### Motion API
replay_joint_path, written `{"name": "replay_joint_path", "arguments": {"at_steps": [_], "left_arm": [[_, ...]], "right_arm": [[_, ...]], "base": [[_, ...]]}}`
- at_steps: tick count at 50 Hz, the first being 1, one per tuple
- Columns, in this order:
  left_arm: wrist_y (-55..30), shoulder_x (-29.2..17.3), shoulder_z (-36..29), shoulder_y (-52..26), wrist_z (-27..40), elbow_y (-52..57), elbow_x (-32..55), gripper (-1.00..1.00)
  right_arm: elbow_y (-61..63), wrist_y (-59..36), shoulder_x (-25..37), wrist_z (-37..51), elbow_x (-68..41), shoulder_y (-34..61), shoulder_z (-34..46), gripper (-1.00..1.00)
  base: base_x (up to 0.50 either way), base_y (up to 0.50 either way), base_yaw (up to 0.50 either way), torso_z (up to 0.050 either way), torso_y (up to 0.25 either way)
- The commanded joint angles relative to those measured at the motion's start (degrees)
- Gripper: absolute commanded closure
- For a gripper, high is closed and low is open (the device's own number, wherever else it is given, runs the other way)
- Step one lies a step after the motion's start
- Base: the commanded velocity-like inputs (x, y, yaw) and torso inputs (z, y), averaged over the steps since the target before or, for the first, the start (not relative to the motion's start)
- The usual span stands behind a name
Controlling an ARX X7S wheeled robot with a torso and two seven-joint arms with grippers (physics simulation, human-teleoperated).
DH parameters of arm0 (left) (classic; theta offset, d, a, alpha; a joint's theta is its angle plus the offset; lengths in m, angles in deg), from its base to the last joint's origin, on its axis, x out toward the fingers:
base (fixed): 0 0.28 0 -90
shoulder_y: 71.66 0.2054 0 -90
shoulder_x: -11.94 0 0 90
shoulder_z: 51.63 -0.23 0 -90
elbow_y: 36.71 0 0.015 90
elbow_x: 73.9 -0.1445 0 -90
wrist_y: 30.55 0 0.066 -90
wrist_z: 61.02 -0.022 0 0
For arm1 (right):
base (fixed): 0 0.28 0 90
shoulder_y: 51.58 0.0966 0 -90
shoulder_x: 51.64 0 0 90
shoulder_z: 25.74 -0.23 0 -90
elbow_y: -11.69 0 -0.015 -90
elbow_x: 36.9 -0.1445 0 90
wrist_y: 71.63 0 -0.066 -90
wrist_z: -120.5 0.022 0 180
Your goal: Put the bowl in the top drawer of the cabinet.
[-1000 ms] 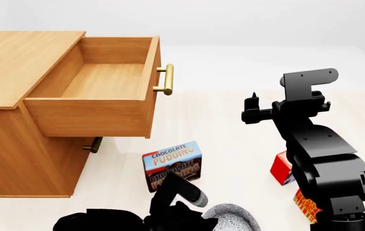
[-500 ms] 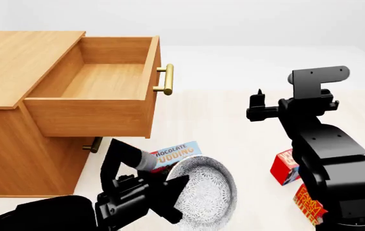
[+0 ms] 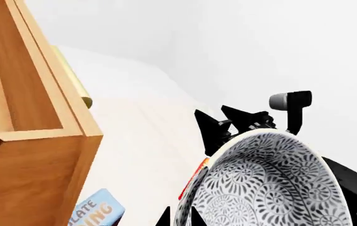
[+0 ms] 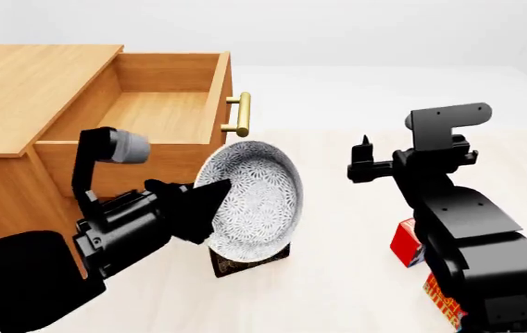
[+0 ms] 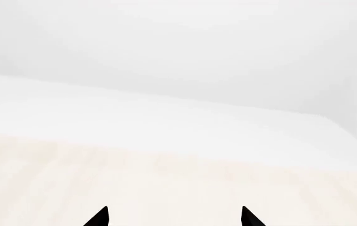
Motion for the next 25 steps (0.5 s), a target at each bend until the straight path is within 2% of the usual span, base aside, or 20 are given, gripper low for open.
{"name": "replay_joint_path", "arguments": {"at_steps": [1, 16, 25], "left_arm": [[-3.5, 1.5, 2.7, -8.0, 4.3, -5.1, 4.6, 1.00], [-8.1, 2.2, 7.0, -20.1, 10.7, -8.8, 11.6, 1.00], [-10.8, 6.8, 6.6, -27.0, 15.3, -20.4, 13.5, 1.00]], "right_arm": [[0.6, 0.7, 0.0, -0.5, -0.4, -1.2, 0.5, -1.00], [-2.1, 2.7, -0.4, -0.8, -0.7, -1.5, 0.3, -1.00], [-1.3, 2.4, -0.2, -0.4, -1.1, -2.1, -0.3, -1.00]], "base": [[0.00, 0.00, 0.00, 0.000, 0.000], [0.00, 0.00, 0.00, 0.000, 0.000], [0.00, 0.00, 0.00, 0.000, 0.000]]}}
